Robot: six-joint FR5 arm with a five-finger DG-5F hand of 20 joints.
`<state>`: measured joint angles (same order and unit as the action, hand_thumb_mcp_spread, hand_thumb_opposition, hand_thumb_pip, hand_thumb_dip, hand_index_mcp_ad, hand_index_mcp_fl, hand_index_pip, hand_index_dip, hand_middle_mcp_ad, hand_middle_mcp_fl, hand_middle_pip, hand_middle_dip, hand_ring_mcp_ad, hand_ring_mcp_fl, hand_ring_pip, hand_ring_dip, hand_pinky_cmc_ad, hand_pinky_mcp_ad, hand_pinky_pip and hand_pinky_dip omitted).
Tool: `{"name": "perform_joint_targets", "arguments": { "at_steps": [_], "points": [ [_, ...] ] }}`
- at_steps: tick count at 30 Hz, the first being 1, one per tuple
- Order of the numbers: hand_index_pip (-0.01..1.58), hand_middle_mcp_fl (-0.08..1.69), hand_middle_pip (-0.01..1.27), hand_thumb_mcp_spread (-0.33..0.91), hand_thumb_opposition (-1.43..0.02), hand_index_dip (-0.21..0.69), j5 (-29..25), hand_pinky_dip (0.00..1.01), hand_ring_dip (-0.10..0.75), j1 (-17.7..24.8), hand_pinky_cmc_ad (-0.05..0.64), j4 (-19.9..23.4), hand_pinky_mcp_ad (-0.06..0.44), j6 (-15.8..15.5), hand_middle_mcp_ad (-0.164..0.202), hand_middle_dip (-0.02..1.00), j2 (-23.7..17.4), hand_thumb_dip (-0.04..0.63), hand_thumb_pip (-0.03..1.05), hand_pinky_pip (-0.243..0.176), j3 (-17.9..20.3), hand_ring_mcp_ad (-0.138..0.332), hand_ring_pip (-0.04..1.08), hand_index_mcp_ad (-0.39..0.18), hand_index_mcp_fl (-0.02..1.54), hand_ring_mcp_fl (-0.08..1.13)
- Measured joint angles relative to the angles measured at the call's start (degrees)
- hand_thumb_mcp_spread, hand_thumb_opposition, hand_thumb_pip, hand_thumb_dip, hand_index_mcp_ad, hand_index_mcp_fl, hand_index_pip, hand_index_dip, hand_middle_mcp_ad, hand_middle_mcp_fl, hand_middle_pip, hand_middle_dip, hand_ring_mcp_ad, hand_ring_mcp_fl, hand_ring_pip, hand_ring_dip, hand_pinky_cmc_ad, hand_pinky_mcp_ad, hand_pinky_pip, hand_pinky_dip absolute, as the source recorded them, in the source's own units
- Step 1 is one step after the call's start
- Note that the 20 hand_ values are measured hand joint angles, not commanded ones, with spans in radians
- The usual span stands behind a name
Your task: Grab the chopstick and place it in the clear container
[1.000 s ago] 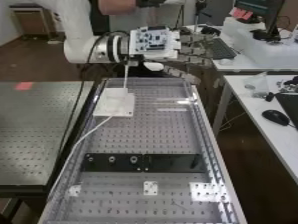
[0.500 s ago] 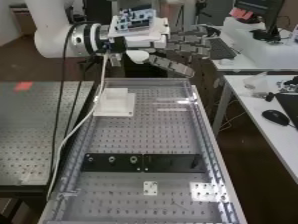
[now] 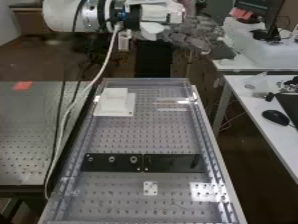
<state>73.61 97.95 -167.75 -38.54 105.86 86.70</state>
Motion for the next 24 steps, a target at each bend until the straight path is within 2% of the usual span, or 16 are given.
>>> {"name": "perform_joint_targets", "arguments": {
  "at_steps": [1,3,9,12,18,24],
  "points": [
    [0.07,-0.01,0.14,0.13,-0.61,0.216,-1.5,0.18,0.101,0.7,0.367,-0.5,0.328,-0.1,0.065,0.22,0.3,-0.002,0.4,-0.124,-0.8,0.08,0.08,-0.159,0.12,0.0],
    [0.07,-0.01,0.14,0.13,-0.61,0.216,-3.9,0.18,0.101,1.6,0.367,-1.1,0.328,-0.1,0.075,0.22,0.6,0.0,0.4,-0.124,-1.6,0.087,0.08,-0.145,0.12,0.0],
    [0.07,-0.01,0.14,0.13,-0.61,0.216,-9.7,0.18,0.101,4.0,0.367,-2.9,0.328,0.0,0.075,0.22,1.9,0.0,0.4,-0.124,-4.4,0.087,0.08,-0.141,0.11,0.0],
    [0.07,-0.01,0.14,0.13,-0.61,0.216,-10.3,0.18,0.103,4.3,0.367,-3.9,0.33,0.6,0.07,0.22,2.6,0.0,0.4,-0.124,-5.6,0.068,0.08,-0.145,0.11,0.0],
    [0.07,-0.01,0.14,0.13,-0.61,0.216,-10.9,0.18,0.101,4.6,0.367,-4.6,0.33,1.1,0.073,0.22,4.0,0.0,0.4,-0.124,-7.6,0.07,0.08,-0.141,0.11,0.0],
    [0.07,-0.01,0.14,0.13,-0.62,0.216,-10.0,0.18,0.103,4.7,0.367,-3.7,0.33,0.7,0.073,0.22,4.3,0.0,0.43,-0.124,-7.8,0.07,0.09,-0.141,0.11,0.0]
  ]
}}
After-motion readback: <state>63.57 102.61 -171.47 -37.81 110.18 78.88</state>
